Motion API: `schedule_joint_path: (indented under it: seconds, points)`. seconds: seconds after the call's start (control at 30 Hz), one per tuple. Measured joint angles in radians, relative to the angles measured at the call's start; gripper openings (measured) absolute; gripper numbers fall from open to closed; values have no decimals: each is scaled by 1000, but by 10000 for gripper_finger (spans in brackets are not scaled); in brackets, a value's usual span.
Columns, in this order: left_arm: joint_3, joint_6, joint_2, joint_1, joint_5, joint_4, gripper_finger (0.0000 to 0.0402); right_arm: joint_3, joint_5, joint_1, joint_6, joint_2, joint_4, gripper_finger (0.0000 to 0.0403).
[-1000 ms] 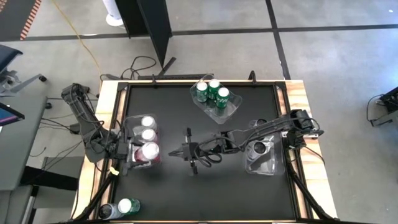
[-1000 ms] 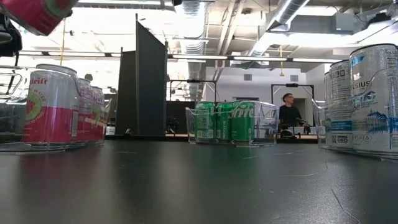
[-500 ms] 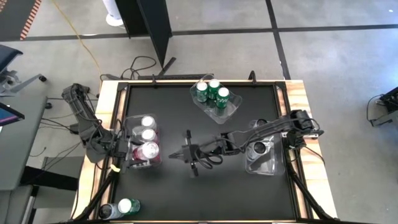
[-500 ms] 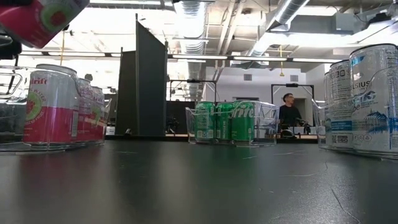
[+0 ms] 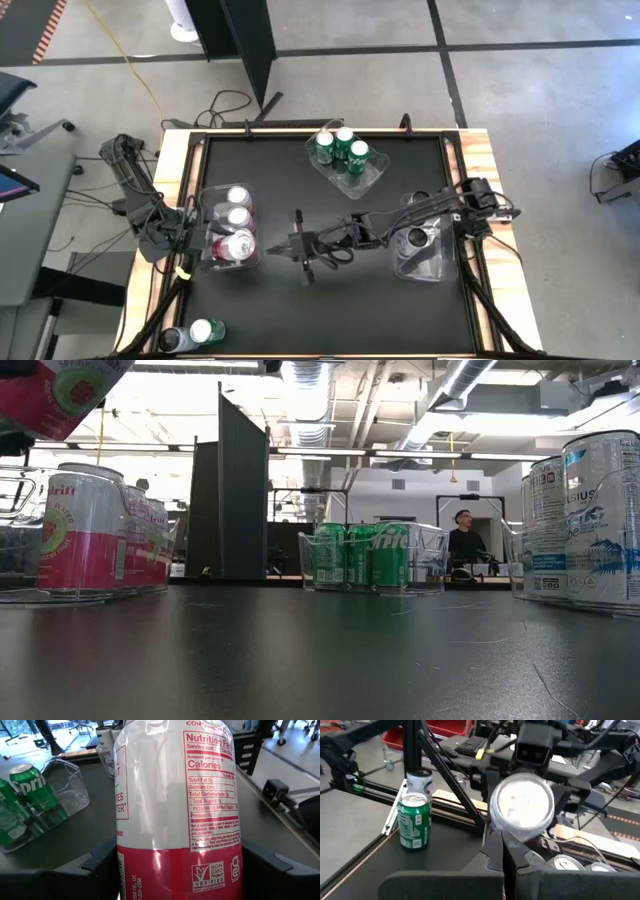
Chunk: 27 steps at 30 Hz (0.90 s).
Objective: Sort soda cans
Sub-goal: Put the pink white soda can into the left transparent bin
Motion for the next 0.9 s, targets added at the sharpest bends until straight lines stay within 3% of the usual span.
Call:
schedule_joint_path:
  seconds: [0.6,0.9]
  points:
    - [0,21,0,0,145,-44,287,0,-18,-40,-1,0,70,6]
    - [0,64,0,0,197,-43,287,0,-136,-52,-97,0,208,6]
